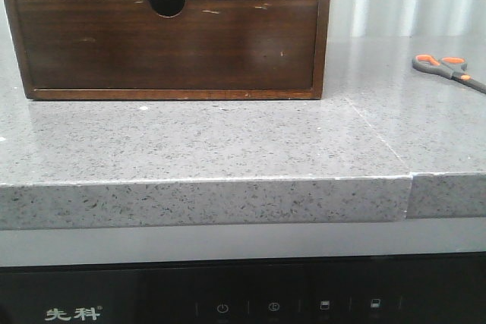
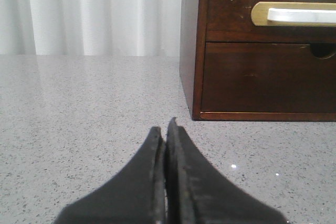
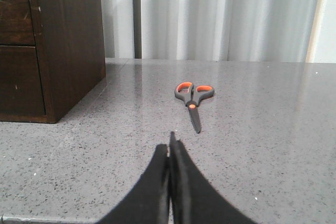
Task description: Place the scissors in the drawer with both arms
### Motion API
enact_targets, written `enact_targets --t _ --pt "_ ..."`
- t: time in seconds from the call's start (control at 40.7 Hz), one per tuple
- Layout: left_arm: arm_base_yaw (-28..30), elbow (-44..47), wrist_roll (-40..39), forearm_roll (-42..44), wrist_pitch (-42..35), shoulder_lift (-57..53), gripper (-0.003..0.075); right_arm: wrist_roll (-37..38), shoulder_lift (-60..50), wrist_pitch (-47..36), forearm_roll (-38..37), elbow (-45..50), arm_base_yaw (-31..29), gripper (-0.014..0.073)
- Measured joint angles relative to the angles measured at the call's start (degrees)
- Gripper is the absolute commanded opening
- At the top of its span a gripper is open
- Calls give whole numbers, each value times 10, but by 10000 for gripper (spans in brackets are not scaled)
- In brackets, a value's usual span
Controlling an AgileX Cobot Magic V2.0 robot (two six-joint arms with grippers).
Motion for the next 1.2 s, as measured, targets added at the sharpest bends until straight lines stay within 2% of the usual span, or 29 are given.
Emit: enact_targets --t 0.27,0.368,0.491,0.639,0.933,1.204 --pt "0 -7 0 0 -35 0 -20 0 0 -12 0 -17 0 -116" --pt "0 -44 0 0 -31 0 -20 0 0 10 0 -58 0 -116" --pt "0 -131 0 0 -7 1 -20 0 0 56 0 -128 0 -116" --pt "0 -230 0 0 45 32 -20 0 29 107 0 -219 0 -116" --pt "0 -411 0 -3 202 165 -20 0 172 238 -1 -380 0 -116" --pt "0 -438 0 -3 313 250 -20 0 279 321 -42 -411 0 -116"
